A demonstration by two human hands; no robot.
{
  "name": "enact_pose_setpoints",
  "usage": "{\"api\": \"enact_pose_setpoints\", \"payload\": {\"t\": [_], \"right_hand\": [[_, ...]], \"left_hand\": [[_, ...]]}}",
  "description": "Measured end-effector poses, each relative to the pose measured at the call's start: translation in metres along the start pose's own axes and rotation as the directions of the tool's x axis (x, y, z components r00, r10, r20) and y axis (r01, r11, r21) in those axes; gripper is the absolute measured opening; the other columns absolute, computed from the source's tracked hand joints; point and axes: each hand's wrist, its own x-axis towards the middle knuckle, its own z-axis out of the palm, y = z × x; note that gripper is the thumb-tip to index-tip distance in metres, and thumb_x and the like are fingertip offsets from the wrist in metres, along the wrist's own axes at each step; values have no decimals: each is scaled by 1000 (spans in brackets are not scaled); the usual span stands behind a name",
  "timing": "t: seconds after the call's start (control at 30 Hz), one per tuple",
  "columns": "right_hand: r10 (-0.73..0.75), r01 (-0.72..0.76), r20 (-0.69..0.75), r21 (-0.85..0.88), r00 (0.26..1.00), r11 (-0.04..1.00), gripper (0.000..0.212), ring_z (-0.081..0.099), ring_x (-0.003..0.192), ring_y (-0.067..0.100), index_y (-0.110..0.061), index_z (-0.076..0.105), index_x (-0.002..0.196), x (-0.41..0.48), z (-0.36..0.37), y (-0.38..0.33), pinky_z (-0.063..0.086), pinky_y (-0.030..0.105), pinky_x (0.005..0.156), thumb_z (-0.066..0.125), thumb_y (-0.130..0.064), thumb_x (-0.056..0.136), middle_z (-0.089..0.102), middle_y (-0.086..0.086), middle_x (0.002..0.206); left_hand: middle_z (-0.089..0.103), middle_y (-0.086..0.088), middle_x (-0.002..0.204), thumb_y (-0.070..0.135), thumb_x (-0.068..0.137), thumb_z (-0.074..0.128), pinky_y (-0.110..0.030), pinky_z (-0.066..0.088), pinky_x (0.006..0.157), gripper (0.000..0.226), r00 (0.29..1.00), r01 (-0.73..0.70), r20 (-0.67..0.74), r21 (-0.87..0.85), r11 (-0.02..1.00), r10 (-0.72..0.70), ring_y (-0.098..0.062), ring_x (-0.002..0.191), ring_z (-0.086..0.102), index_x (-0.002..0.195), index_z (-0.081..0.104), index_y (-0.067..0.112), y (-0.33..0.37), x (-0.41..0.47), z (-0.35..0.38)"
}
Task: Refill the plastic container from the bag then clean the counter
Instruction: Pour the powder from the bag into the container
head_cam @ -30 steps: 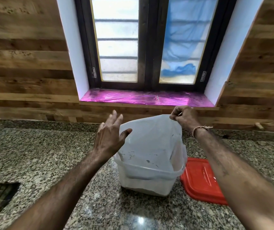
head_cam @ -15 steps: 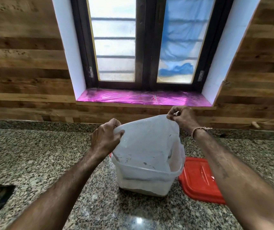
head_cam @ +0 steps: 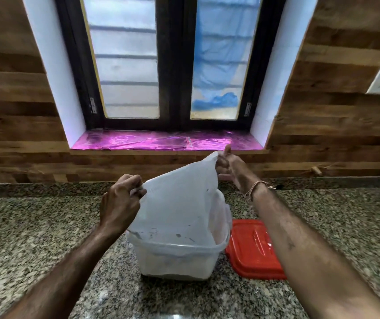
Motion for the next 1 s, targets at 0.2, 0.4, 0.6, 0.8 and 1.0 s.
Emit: {"api": "enact_pose_setpoints", "payload": {"t": [0.2, 0.4, 0.6, 0.8, 1.0], "right_hand": [[-95, 91, -243, -26, 965, 995, 98, 29, 151, 23, -26, 10, 161, -1, 1, -1, 26, 55, 122, 40, -80, 84, 22, 4, 167], [-292, 212, -131, -426, 948, 880, 62, 63, 123, 23, -24, 65, 132, 1, 3, -2, 48, 45, 109, 36, -66, 98, 69, 6, 132], [-455, 283, -67, -702, 888, 654, 82, 32, 150, 25, -23, 46, 149, 6, 2, 6, 33, 49, 116, 26, -76, 90, 35, 9, 162], [-476, 298, -65, -704, 877, 644, 76, 56, 125, 31, -25, 32, 156, 1, 2, 6, 50, 45, 96, 33, -70, 95, 61, 11, 134], [-388, 272, -94, -564, 917, 780, 44, 55, 131, 26, -19, 58, 139, 2, 1, 5, 46, 45, 109, 57, -39, 100, 60, 12, 141]], "left_hand": [[74, 6, 85, 28, 88, 73, -38, 53, 64, 12, 999, 40, 2, 2, 999, -40, -28, 83, 68, 87, 63, 22, 1, 0, -1], [72, 6, 79, 32, 87, 73, -35, 51, 61, 17, 1000, 29, 3, 16, 999, -29, -29, 79, 67, 86, 60, 22, 3, 1, 3], [73, 8, 80, 30, 87, 72, -37, 53, 62, 14, 1000, 27, -4, -5, 1000, -27, -28, 78, 67, 88, 59, 24, 1, 2, 4], [72, 8, 80, 29, 87, 73, -36, 51, 63, 14, 1000, 23, -7, 3, 1000, -23, -28, 78, 66, 85, 60, 24, 1, 3, 5], [74, 10, 84, 29, 87, 74, -37, 54, 63, 16, 1000, 28, -13, -29, 999, -28, -25, 80, 68, 85, 59, 25, -2, 3, 6]]}}
